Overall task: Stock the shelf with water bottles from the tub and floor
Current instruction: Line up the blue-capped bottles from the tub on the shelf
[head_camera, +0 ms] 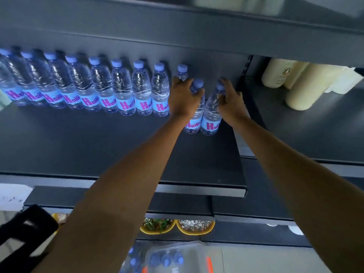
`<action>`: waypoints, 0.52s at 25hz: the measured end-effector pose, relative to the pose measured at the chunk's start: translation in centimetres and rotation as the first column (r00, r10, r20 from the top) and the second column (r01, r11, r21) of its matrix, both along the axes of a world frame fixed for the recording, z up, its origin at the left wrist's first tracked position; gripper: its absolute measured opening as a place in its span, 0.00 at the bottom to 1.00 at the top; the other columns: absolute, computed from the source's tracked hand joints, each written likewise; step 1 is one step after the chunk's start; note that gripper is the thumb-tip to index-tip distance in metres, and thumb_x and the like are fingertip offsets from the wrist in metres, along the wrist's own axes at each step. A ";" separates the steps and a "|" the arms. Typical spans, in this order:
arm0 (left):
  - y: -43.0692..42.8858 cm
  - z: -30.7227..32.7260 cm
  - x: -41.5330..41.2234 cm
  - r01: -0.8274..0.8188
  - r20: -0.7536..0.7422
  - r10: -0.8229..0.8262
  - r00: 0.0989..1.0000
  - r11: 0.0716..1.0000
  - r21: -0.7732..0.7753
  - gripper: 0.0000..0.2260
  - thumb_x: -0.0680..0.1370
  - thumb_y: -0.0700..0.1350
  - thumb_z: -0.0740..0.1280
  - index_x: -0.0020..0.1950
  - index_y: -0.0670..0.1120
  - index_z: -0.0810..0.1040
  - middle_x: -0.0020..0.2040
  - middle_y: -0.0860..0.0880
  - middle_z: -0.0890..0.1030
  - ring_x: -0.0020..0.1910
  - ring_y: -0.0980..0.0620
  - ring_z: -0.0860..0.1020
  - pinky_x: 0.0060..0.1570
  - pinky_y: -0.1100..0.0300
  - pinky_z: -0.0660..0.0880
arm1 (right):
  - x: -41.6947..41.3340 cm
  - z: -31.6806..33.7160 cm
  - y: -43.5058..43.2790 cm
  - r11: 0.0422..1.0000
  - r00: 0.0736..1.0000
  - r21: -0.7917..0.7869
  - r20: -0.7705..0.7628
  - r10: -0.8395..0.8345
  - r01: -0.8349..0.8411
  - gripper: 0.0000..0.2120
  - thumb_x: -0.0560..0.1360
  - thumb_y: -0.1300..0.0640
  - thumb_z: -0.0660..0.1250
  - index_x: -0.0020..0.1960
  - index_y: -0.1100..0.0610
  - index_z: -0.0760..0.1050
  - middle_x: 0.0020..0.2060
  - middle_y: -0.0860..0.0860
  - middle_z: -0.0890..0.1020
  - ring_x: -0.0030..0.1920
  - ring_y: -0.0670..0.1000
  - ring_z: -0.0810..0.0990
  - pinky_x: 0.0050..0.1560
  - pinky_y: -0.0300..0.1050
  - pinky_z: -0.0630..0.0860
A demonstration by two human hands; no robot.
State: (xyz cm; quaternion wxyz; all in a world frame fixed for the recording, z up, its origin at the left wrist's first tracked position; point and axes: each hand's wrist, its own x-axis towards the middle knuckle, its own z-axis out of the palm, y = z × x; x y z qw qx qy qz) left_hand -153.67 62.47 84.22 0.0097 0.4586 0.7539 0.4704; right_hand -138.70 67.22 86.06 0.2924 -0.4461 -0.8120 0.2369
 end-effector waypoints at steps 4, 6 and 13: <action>2.0 -0.2 -0.3 -0.058 -0.026 0.059 0.998 0.997 0.048 0.12 0.76 0.51 0.71 0.57 0.48 0.84 0.56 0.44 0.81 0.53 0.44 0.80 0.46 0.54 0.76 | -1.0 -0.5 3.8 0.996 0.998 0.078 0.047 0.038 -0.042 0.26 0.82 0.67 0.55 0.79 0.57 0.62 0.72 0.56 0.75 0.72 0.58 0.73 0.76 0.58 0.65; 2.8 0.0 -0.2 -0.082 -0.033 0.084 0.996 0.994 0.069 0.11 0.76 0.49 0.70 0.56 0.48 0.85 0.50 0.46 0.85 0.51 0.44 0.82 0.46 0.54 0.77 | -1.6 -0.7 4.9 0.993 0.998 0.109 0.054 0.044 -0.050 0.26 0.81 0.67 0.55 0.79 0.57 0.63 0.72 0.57 0.75 0.71 0.59 0.74 0.75 0.58 0.67; 3.9 0.4 0.0 -0.109 -0.053 0.108 0.993 0.994 -0.014 0.13 0.79 0.51 0.67 0.61 0.50 0.83 0.54 0.47 0.85 0.56 0.45 0.81 0.49 0.54 0.76 | -2.7 -0.8 6.9 0.992 0.989 0.123 0.151 0.007 -0.025 0.28 0.80 0.66 0.55 0.78 0.50 0.63 0.72 0.57 0.69 0.69 0.65 0.73 0.67 0.62 0.74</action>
